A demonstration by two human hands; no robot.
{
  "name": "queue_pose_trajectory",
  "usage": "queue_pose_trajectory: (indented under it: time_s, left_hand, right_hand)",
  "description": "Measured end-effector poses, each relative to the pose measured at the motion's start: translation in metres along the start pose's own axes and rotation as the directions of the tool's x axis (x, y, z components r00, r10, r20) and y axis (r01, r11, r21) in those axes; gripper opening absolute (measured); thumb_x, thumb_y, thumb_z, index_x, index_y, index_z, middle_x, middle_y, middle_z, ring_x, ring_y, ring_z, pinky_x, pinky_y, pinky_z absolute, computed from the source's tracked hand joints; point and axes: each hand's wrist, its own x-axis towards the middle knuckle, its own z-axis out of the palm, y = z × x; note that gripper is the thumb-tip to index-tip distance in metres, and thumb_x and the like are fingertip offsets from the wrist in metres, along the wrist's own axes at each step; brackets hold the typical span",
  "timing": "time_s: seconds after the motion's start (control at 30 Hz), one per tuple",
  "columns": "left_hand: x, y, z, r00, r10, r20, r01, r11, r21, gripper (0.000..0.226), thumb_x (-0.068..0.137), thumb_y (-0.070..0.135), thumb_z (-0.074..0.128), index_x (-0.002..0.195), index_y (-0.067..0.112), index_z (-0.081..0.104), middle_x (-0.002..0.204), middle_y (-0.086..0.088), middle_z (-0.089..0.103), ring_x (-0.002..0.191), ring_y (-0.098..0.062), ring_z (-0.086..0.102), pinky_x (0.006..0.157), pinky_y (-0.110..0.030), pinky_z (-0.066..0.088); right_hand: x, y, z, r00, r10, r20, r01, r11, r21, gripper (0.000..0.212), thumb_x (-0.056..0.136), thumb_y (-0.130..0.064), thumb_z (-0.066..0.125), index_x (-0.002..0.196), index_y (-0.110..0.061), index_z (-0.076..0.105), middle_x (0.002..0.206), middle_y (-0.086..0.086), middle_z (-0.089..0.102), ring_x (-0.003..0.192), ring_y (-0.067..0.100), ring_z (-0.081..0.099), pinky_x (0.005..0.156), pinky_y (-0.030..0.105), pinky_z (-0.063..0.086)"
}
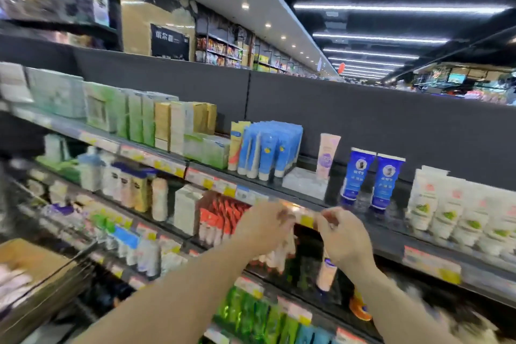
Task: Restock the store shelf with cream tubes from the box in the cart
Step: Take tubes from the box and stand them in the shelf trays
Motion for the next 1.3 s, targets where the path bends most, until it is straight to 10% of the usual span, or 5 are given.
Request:
queue_pose_trajectory:
  time_s: [0.33,0.57,0.97,1.3]
  left_hand:
    - [-0.168,-0.268,-0.259,0.91,-0.33,-0.25,0.415,0.717,0.56,0.046,0.092,0.058,0.044,0.118,0.025,0.061,0.119,-0.001,0.062,0.115,-0.027,0.054,0.096,-0.041,0.045]
    - [-0.252,-0.39,-0.353,0.748,-0.543,-0.382,0.656,0.518,0.549,0.061,0.094,0.061,0.038,0.143,0.027,0.042,0.158,-0.005,0.027,0.148,-0.03,0.013,0.119,-0.053,0.005]
    - [-0.243,-0.603,-0.421,0.597,-0.748,-0.289,0.706,0.319,0.632,0.06,0.093,0.054,0.045,0.142,0.018,0.044,0.155,-0.011,0.033,0.147,-0.033,0.016,0.119,-0.053,0.009]
    - [-0.188,-0.794,-0.401,0.632,-0.767,-0.113,0.631,0.424,0.65,0.065,0.093,0.06,0.045,0.144,0.02,0.041,0.156,-0.008,0.031,0.147,-0.03,0.02,0.119,-0.05,0.014]
  right_hand:
    - [-0.053,-0.334,0.248,0.848,-0.363,0.386,0.344,0.931,0.118,0.034,0.094,-0.047,0.047,0.105,-0.022,0.067,0.105,0.005,0.065,0.102,0.028,0.058,0.078,0.034,0.046]
    - [-0.086,-0.481,0.363,0.717,-0.486,0.5,0.426,0.873,0.237,0.041,0.094,-0.052,0.044,0.121,-0.027,0.063,0.126,0.0,0.06,0.122,0.025,0.049,0.096,0.039,0.046]
    - [-0.017,-0.569,0.57,0.633,-0.432,0.642,0.432,0.886,0.17,0.046,0.092,-0.051,0.053,0.131,-0.025,0.056,0.132,0.005,0.057,0.126,0.029,0.046,0.101,0.04,0.042]
    - [0.016,-0.574,0.718,0.591,-0.217,0.777,0.339,0.941,0.004,0.048,0.092,-0.047,0.057,0.131,-0.019,0.057,0.13,0.01,0.058,0.12,0.032,0.051,0.097,0.036,0.044]
